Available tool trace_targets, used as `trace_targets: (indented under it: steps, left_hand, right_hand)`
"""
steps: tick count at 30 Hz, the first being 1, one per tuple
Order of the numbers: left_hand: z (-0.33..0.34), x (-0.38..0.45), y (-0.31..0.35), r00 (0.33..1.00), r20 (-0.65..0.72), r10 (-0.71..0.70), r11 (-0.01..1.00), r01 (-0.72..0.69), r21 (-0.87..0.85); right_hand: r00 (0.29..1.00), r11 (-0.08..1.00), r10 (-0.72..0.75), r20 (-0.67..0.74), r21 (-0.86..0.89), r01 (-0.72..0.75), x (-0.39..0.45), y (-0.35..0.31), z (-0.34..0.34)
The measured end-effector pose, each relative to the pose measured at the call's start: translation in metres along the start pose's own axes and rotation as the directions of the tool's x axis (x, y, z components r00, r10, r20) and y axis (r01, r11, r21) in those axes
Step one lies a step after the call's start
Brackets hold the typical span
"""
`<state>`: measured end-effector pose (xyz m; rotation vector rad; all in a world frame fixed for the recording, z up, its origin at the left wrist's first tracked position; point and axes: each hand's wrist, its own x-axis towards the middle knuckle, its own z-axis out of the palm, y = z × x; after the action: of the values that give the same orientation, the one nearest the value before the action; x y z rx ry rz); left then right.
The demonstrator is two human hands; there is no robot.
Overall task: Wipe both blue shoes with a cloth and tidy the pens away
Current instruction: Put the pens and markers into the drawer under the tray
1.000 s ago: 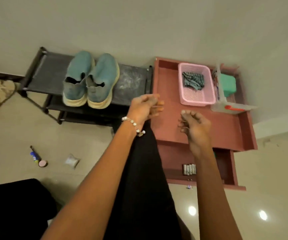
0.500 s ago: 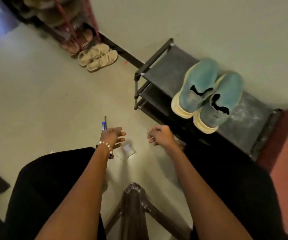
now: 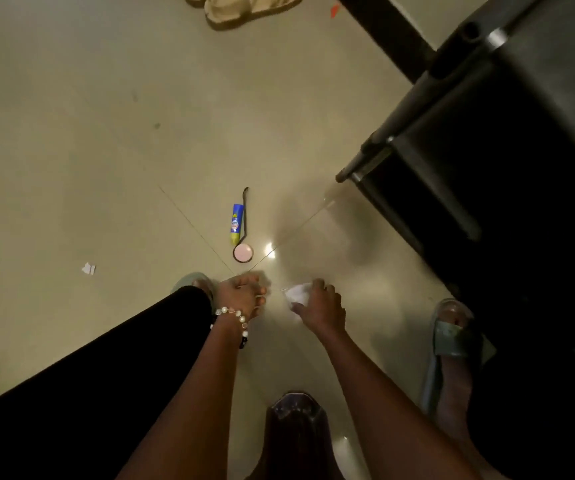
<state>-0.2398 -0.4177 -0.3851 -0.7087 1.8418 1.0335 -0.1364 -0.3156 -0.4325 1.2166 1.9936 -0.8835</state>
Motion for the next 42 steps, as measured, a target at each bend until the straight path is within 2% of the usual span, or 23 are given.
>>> trace_targets:
  steps: [3,5,7,8,10,12,14,15,16,17,19,21,24,27,30,33,34,36,39,41,42]
  left_hand:
    - [0.0,0.023,-0.007,0.999,-0.042,0.001,1.0,-0.002,-0.01]
    - [0.002,0.026,-0.006,0.998,-0.053,0.021,1.0,-0.022,-0.015]
    - [0.003,0.024,-0.002,0.999,0.038,0.033,0.999,-0.033,-0.019]
    - [0.002,0.021,0.003,0.994,0.106,0.026,0.999,-0.024,-0.022]
    - [-0.002,0.019,0.013,0.983,0.181,0.032,0.999,-0.026,-0.034]
    - [-0.01,0.022,0.023,0.994,0.085,0.075,0.991,-0.065,-0.118]
    - [-0.026,0.032,0.032,0.991,-0.107,0.086,0.984,-0.101,-0.147]
    - [-0.035,0.037,0.036,0.979,-0.19,0.075,0.987,-0.1,-0.128]
    - [-0.044,0.043,0.039,0.967,-0.249,0.061,0.99,-0.091,-0.11]
    - [-0.052,0.049,0.042,0.958,-0.284,0.044,0.992,-0.075,-0.102]
    - [-0.062,0.058,0.047,0.952,-0.304,0.028,0.992,-0.064,-0.109]
    - [-0.064,0.069,0.048,0.954,-0.295,0.046,0.991,-0.08,-0.103]
    - [-0.061,0.081,0.045,0.956,-0.275,0.097,0.984,-0.134,-0.119]
    - [-0.057,0.084,0.04,0.96,-0.261,0.102,0.985,-0.135,-0.11]
    - [-0.053,0.074,0.037,0.964,-0.241,0.116,0.985,-0.143,-0.097]
    - [-0.047,0.059,0.04,0.98,-0.135,0.148,0.985,-0.159,-0.071]
    - [-0.043,0.053,0.041,0.982,-0.081,0.168,0.983,-0.173,-0.057]
    - [-0.034,0.042,0.042,0.978,-0.002,0.207,0.978,-0.207,-0.031]
    - [-0.022,0.031,0.041,0.965,0.093,0.243,0.968,-0.247,0.032]
    - [-0.017,0.022,0.042,0.962,0.172,0.212,0.977,-0.215,0.0]
    - [-0.016,0.018,0.041,0.964,0.205,0.167,0.986,-0.157,-0.065]
  right_hand:
    - [0.999,0.996,-0.011,-0.05,-0.086,0.007,0.016,-0.004,0.012]
    - [0.999,0.99,0.007,-0.043,0.138,-0.001,0.022,-0.007,0.009]
    - [0.998,0.89,-0.033,-0.05,0.454,0.052,0.016,-0.018,-0.001]
    - [0.993,0.831,-0.098,-0.067,0.543,0.119,0.01,-0.027,-0.01]
    - [0.963,0.766,-0.267,-0.046,0.596,0.24,0.0,-0.044,-0.025]
    - [0.935,0.704,-0.354,0.004,0.659,0.264,-0.003,-0.056,-0.036]
    - [0.957,0.675,-0.275,-0.09,0.69,0.259,0.004,-0.067,-0.036]
    - [0.957,0.736,-0.235,-0.168,0.613,0.288,0.011,-0.072,-0.032]
    - [0.943,0.819,-0.258,-0.212,0.47,0.329,0.018,-0.079,-0.024]
    - [0.92,0.868,-0.336,-0.202,0.312,0.386,0.023,-0.088,-0.014]
    - [0.874,0.878,-0.471,-0.119,0.033,0.478,0.03,-0.106,0.013]
    - [0.884,0.893,-0.448,-0.137,-0.119,0.434,0.039,-0.118,0.033]
    - [0.898,0.91,-0.4,-0.18,-0.197,0.366,0.054,-0.124,0.042]
    - [0.925,0.941,-0.339,-0.173,-0.071,0.331,0.063,-0.118,0.033]
    - [0.949,0.96,-0.19,-0.252,0.156,0.233,0.06,-0.097,0.012]
    - [0.964,0.855,-0.002,-0.266,0.5,0.139,0.046,-0.088,-0.018]
    - [0.968,0.823,0.021,-0.251,0.554,0.126,0.038,-0.087,-0.027]
    - [0.972,0.823,0.001,-0.237,0.552,0.134,0.025,-0.084,-0.036]
    - [0.958,0.837,-0.028,-0.287,0.518,0.18,0.004,-0.077,-0.053]
    - [0.96,0.748,-0.128,-0.248,0.612,0.258,-0.009,-0.078,-0.067]
    - [0.96,0.708,-0.199,-0.198,0.648,0.28,-0.016,-0.081,-0.072]
